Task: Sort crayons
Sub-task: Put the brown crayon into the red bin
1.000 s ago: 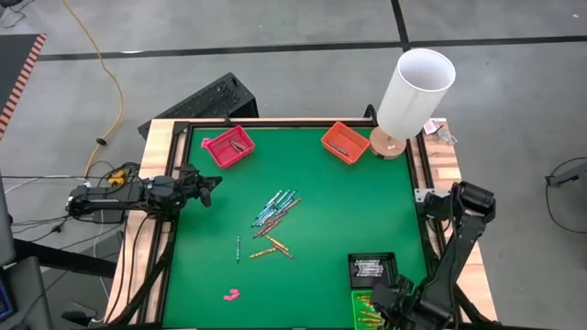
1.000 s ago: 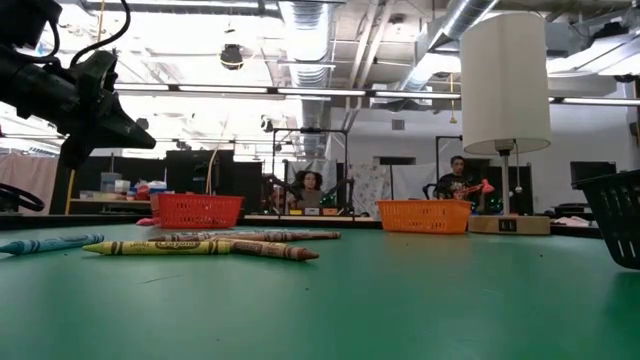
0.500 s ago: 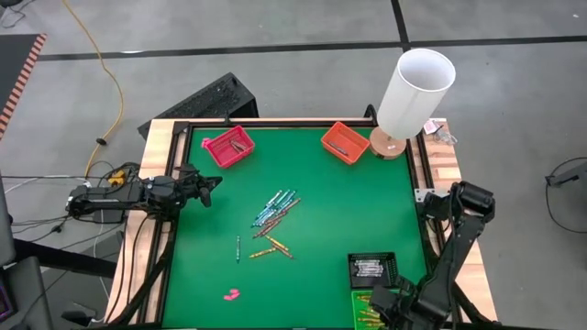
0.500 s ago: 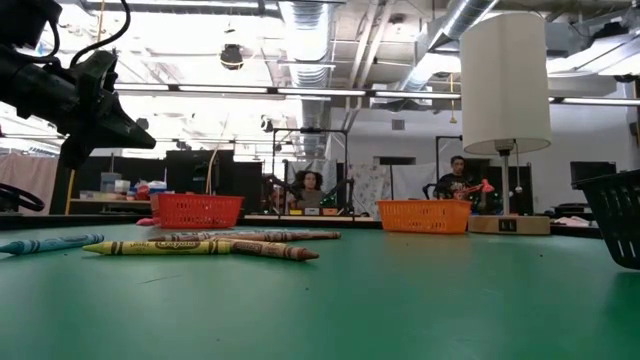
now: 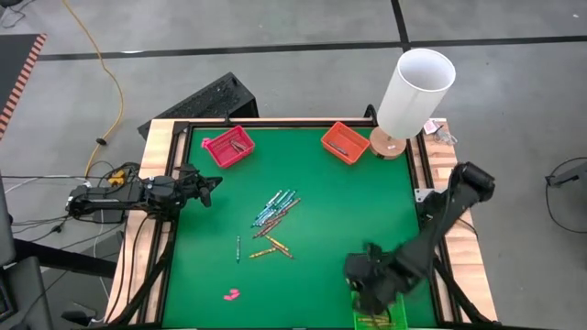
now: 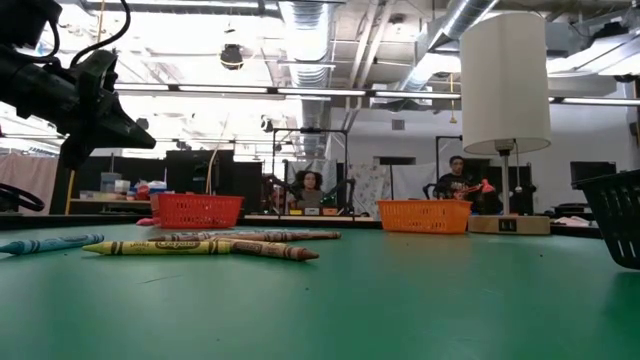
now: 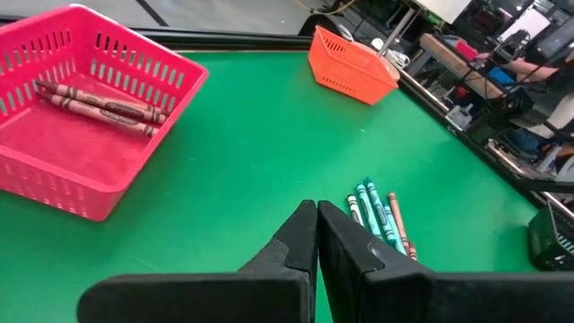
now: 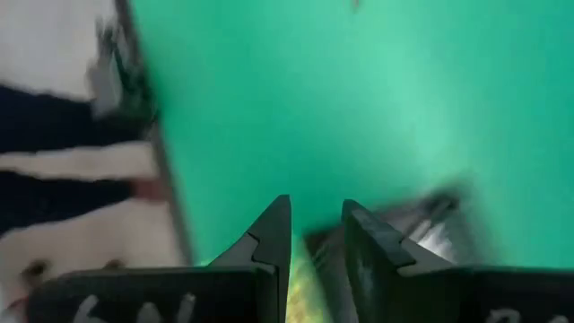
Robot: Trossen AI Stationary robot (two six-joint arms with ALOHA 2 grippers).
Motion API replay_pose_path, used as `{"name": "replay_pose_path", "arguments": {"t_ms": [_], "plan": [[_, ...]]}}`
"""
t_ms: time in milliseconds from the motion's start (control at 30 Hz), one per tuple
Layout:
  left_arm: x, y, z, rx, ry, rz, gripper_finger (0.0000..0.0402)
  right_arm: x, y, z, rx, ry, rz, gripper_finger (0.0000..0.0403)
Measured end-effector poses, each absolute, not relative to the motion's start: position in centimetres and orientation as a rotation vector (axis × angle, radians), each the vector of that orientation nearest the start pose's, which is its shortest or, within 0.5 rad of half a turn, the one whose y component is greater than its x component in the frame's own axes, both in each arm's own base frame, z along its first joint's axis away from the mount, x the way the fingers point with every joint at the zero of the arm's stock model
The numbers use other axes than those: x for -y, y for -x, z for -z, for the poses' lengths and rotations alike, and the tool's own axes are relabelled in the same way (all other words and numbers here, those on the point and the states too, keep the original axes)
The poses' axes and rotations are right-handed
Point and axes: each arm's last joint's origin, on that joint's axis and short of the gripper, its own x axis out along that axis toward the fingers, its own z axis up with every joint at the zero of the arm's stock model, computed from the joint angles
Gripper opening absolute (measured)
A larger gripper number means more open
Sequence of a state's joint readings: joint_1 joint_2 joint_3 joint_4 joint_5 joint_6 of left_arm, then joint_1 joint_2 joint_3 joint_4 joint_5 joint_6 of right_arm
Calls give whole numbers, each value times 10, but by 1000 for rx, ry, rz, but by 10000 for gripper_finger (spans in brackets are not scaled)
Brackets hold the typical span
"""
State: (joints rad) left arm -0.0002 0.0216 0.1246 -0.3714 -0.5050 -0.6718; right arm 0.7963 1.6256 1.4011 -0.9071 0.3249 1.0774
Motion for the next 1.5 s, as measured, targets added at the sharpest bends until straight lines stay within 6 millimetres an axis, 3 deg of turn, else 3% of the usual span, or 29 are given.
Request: {"name": "replay_pose_path", "arguments": {"t_ms": [133, 300, 467, 633, 833, 1167, 1500], "plan": [[-14, -83, -169, -85, 586, -565, 0, -178, -263, -302, -962, -224, 124, 97], [-14, -83, -169, -88, 577, -565, 0, -118, -305, -304, -947, -70, 33, 98], [-14, -83, -169, -89, 574, -564, 0, -63, -340, -293, -921, 1, -89, 98], [-14, -83, -169, -89, 574, -562, 0, -19, -362, -275, -926, 109, -132, 98], [-13, -84, -169, -95, 578, -546, 0, 4, -385, -243, -930, 140, -227, 98], [-13, -84, -169, -97, 579, -540, 0, 17, -404, -196, -990, 233, -286, 98], [-13, -84, -169, -95, 577, -547, 0, 42, -406, -188, -1001, 253, -258, 98]]}}
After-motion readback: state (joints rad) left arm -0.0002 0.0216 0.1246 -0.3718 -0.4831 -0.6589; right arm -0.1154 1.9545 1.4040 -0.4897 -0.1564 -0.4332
